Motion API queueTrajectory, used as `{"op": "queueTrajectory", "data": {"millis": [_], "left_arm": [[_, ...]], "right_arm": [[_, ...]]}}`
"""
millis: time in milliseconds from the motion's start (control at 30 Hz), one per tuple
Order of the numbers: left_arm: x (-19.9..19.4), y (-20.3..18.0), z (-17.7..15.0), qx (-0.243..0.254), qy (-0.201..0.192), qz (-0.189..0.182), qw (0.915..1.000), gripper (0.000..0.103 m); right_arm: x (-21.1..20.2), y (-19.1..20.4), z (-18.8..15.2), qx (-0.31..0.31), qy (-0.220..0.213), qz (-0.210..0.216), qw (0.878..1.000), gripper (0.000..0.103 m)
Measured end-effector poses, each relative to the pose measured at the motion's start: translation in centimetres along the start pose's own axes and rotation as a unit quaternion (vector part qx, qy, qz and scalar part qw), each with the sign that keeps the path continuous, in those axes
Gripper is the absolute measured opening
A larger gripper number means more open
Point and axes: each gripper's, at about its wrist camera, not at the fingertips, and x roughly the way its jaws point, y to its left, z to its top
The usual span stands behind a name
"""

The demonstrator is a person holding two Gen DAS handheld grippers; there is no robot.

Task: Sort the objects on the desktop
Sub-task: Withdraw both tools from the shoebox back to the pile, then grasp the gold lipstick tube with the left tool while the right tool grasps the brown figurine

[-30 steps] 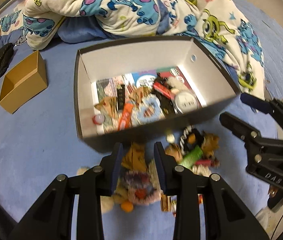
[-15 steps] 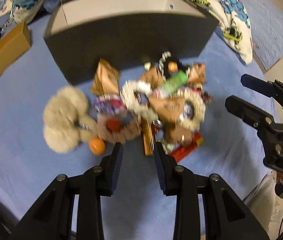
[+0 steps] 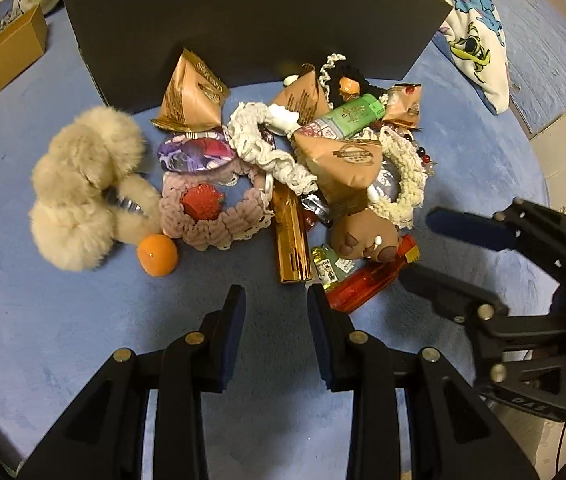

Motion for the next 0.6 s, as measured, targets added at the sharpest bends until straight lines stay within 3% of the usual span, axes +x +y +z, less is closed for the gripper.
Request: {"op": "queueTrajectory", "data": {"millis": [67,133,600], "left_arm": [[0.2,0.1,0.1,-0.002,0.0,-0.004,1.0,0.033],[0.4,0.2,0.2,-0.003,0.002,-0.007,1.0,0.033],[1.7,0.1,1.3,-0.008,0.01,-0.02,0.9997,0.032]], "right_arm": [[0.8,-0.2,-0.1,-0.003,0.01,0.008,1.0,0.042],[1.4,-0.3,-0.2,-0.003,0.016,0.019,1.0,0.033],[3.4,0.1,0.6,-0.029,0.022,0.023,0.999,0.033]]}}
